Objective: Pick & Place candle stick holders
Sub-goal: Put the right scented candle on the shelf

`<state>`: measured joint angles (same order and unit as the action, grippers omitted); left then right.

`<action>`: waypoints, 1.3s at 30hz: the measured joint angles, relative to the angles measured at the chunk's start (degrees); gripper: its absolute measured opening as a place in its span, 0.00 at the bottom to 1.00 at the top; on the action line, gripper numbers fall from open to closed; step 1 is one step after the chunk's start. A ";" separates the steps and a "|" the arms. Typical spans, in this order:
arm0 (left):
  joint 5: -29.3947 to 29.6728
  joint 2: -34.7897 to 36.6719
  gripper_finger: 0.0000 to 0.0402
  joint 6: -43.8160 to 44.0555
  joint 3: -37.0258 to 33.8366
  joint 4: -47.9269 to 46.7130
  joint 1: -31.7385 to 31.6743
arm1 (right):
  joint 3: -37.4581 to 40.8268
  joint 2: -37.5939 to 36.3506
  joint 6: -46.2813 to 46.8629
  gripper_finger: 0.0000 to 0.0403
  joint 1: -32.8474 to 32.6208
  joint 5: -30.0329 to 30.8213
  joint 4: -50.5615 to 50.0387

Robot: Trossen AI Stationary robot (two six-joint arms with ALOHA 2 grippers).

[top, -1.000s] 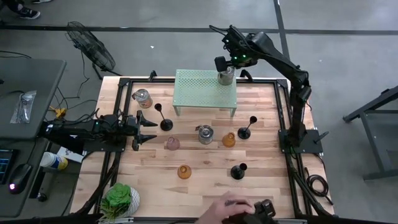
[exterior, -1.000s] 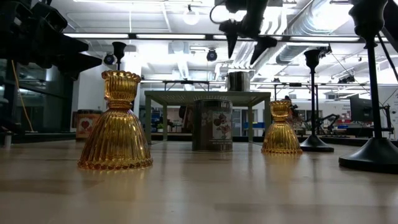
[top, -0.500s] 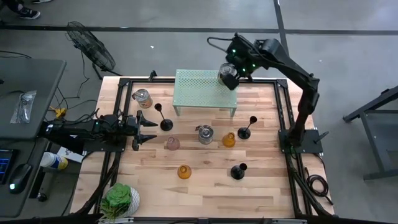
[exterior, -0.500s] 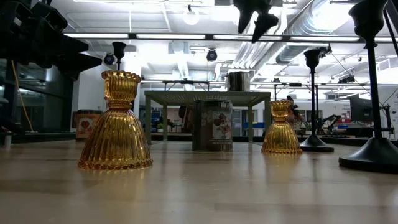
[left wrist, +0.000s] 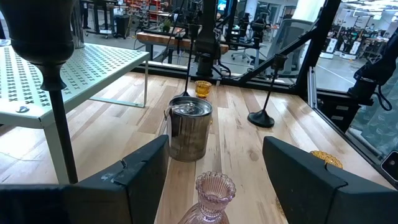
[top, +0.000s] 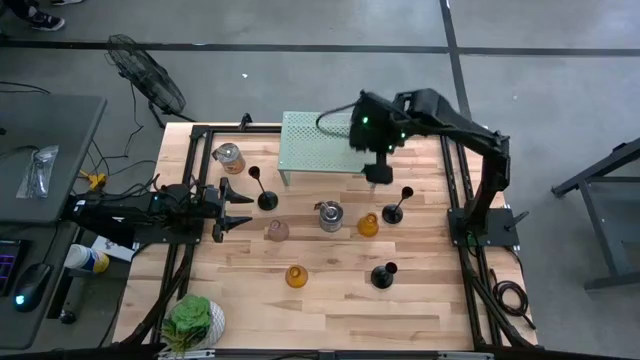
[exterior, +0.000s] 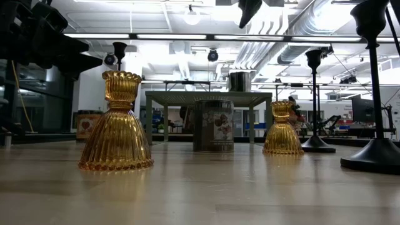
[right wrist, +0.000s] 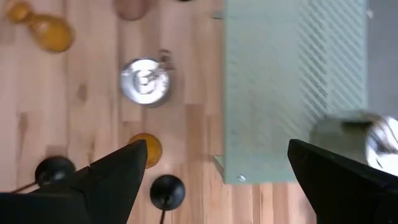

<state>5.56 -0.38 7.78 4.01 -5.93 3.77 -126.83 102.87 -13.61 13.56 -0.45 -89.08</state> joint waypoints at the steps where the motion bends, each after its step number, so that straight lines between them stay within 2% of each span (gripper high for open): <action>1: 0.00 0.02 0.64 0.01 0.00 0.00 0.01 | 0.56 0.00 -0.21 0.94 -1.03 -0.01 0.50; 5: 0.00 0.02 0.64 0.01 0.00 0.00 0.00 | 2.66 0.00 2.14 0.94 -4.99 -0.02 2.18; 10: 0.00 0.01 0.64 -0.01 0.00 0.00 0.00 | 7.46 0.00 12.97 0.94 -10.27 -0.07 2.25; 19: 0.00 0.00 0.64 0.00 0.00 0.00 0.01 | 18.41 0.07 46.53 0.94 -14.55 0.74 9.41; 25: 0.00 0.02 0.64 0.00 0.00 0.00 0.01 | 24.93 0.12 65.56 0.94 -14.88 5.70 17.81; 30: 0.00 0.00 0.64 0.01 0.00 0.00 0.00 | 25.66 2.09 77.60 0.94 -15.02 11.54 19.94; 39: 0.00 0.01 0.64 0.00 0.00 0.00 0.01 | 25.66 7.54 89.62 0.94 -17.35 15.30 25.26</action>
<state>5.56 -0.37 7.78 4.01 -5.93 3.78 -101.16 110.41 76.01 -3.79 14.85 -63.82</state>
